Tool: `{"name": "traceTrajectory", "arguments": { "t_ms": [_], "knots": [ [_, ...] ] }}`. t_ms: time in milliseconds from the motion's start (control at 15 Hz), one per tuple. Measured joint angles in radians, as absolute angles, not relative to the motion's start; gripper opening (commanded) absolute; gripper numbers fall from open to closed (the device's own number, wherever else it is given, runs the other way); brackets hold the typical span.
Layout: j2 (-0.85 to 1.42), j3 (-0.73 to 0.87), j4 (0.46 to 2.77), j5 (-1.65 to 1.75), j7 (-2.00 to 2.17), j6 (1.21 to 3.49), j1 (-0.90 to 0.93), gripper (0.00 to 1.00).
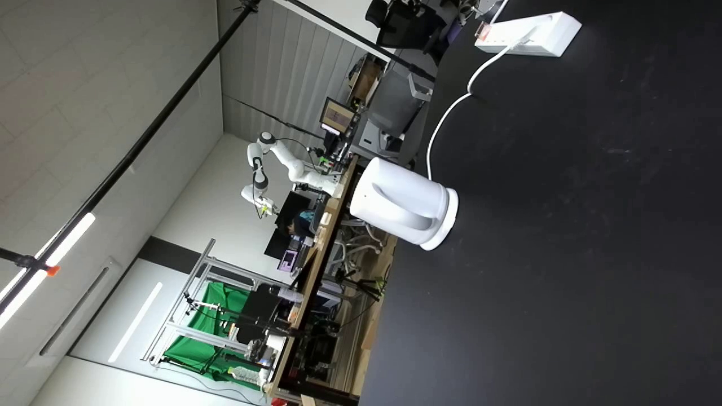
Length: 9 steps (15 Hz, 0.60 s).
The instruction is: Turn the switch of the extension cord
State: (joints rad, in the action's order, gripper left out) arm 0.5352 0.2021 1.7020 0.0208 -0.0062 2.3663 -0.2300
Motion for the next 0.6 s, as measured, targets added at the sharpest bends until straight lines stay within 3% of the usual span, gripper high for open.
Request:
{"name": "traceTrajectory", "arguments": {
  "t_ms": [467,600],
  "knots": [
    [0.569,0.2,1.688,0.02,-0.006,2.38,-0.23,0.05],
    [0.579,0.198,1.685,0.017,-0.006,2.383,-0.23,0.0]
  ]
}}
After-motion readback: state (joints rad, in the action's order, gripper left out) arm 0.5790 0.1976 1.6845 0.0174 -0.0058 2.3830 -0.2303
